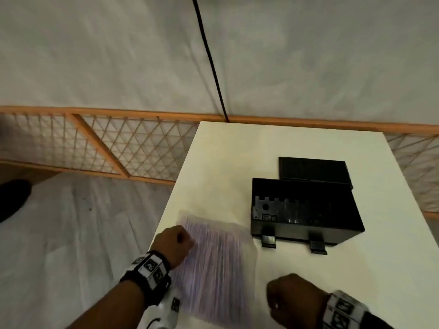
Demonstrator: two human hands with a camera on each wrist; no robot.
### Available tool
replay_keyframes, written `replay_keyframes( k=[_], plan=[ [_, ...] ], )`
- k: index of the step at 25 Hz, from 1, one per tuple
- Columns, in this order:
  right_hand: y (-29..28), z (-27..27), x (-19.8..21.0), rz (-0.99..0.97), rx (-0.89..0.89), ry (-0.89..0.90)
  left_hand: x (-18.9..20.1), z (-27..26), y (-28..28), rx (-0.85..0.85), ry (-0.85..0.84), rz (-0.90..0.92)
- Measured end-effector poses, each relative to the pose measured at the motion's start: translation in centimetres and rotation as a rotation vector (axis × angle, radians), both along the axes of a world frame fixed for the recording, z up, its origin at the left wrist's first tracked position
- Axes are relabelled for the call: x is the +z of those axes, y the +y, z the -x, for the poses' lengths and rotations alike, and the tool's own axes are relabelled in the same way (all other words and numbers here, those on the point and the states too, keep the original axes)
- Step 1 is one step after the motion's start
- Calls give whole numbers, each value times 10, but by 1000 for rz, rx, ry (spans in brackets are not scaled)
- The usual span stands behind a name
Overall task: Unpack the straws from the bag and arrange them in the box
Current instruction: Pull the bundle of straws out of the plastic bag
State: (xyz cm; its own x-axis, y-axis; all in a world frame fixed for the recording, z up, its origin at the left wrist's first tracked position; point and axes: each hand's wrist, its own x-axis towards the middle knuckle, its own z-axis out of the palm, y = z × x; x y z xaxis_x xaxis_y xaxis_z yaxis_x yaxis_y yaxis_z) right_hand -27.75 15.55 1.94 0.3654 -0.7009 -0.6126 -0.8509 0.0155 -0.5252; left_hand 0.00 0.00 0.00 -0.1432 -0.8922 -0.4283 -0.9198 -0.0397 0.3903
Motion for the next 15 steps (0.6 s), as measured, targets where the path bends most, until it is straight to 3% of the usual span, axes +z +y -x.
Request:
replay_keyframes(
  k=[2,5,11,15],
  plan=[
    [-41,-28,1,81,-24,11,-10,-4,-36,187,27,26],
    [-90,-69,1,186,-65,-31,-39,-11,-87,337,146,-90],
    [-175,-123,-31,298,-365,-24,-65,-9,-114,288,225,-236],
    [-220,-153,-50,143,-288,73,-51,-8,-99,284,432,-167]
  ],
)
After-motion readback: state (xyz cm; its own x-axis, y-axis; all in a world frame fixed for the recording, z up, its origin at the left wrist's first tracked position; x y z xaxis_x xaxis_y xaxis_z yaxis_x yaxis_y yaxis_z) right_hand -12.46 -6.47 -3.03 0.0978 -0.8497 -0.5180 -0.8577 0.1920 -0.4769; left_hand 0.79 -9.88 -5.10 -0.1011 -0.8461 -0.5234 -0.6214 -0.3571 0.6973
